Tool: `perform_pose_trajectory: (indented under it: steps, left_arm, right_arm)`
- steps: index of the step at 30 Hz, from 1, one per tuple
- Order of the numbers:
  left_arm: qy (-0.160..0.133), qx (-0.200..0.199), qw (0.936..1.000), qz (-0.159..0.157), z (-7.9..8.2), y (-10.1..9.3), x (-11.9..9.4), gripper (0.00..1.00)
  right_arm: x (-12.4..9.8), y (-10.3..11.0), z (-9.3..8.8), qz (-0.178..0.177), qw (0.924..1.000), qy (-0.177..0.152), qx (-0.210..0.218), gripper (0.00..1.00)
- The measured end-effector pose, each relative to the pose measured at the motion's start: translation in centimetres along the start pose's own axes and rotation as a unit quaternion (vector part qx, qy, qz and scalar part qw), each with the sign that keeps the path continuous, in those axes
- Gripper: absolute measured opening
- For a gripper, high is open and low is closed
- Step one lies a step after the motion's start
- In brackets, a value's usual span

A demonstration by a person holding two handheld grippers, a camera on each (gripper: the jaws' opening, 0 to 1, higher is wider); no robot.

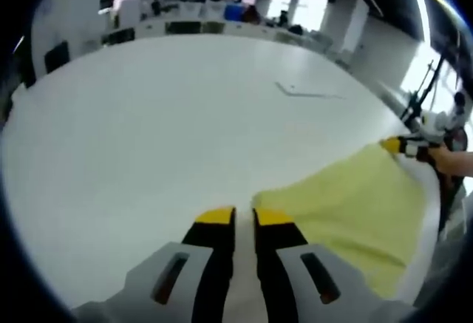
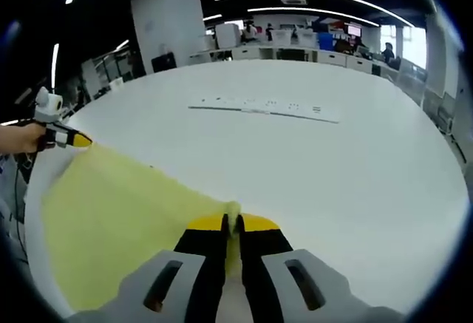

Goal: Fold the garment on the visible template until the final outline fits inside the template.

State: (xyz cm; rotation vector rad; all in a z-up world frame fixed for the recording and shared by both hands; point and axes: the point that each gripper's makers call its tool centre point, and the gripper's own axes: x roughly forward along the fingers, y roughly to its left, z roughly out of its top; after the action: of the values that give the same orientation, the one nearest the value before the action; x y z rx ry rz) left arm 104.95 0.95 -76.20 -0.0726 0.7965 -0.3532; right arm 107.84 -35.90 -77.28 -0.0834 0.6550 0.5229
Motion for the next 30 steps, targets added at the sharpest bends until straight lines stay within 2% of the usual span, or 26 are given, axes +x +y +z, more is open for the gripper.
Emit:
perform_pose_trajectory:
  steps: [15, 23, 30]
  left_arm:
    - [-0.01, -0.006, 0.9999, -0.007, -0.2, -0.6, -0.6, 0.08]
    - [-0.013, -0.009, 0.9998, -0.014, -0.4, -1.1, -1.6, 0.11]
    - [-0.017, -0.013, 0.9996, -0.018, -0.7, -1.5, -2.1, 0.19]
  right_arm:
    - [-0.6, -1.6, 0.4, -0.04, 0.9991, -0.004, -0.009, 0.14]
    - [-1.8, -1.9, 0.7, -0.044, 0.9987, -0.024, 0.004, 0.2]
    - [-2.4, -1.5, 1.3, -0.033, 0.9982, -0.049, 0.01, 0.34]
